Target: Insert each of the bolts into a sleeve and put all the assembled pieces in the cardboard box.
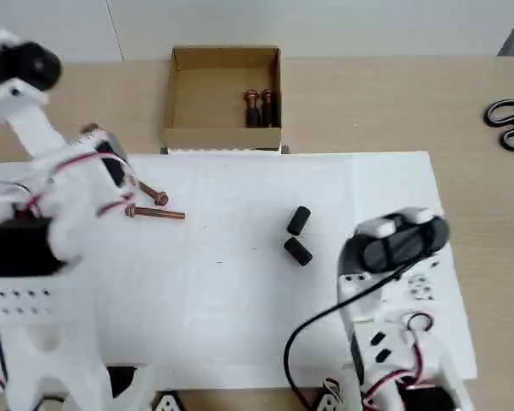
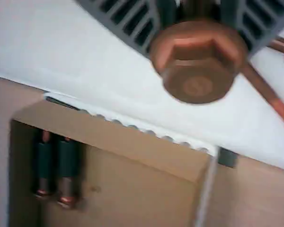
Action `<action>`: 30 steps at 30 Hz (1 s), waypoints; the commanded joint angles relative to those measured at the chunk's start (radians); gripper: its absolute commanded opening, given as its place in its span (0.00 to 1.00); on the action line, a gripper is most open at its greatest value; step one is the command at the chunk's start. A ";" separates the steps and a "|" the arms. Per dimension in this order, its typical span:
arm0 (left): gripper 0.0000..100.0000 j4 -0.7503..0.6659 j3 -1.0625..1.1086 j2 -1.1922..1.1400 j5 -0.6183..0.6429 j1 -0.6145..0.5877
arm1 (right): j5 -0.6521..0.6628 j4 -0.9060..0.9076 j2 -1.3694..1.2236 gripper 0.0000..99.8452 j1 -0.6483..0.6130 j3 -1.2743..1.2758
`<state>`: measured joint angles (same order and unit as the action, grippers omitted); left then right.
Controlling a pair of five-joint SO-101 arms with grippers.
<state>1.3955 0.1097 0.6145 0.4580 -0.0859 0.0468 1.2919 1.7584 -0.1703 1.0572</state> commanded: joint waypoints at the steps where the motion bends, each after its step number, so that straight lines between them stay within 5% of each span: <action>1: 0.01 -0.138 0.197 0.141 0.046 0.052 | 0.006 -0.077 0.058 0.00 -0.087 0.103; 16: 0.01 -0.756 0.911 0.692 0.192 0.261 | -0.089 -0.429 0.031 0.00 -0.435 0.376; 30: 0.01 -0.786 1.187 1.091 0.166 0.532 | -0.083 -0.432 0.031 0.00 -0.555 0.400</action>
<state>0.6406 1.2835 1.6502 0.6437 0.4112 -0.0299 0.8853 1.7799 -0.7135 1.4638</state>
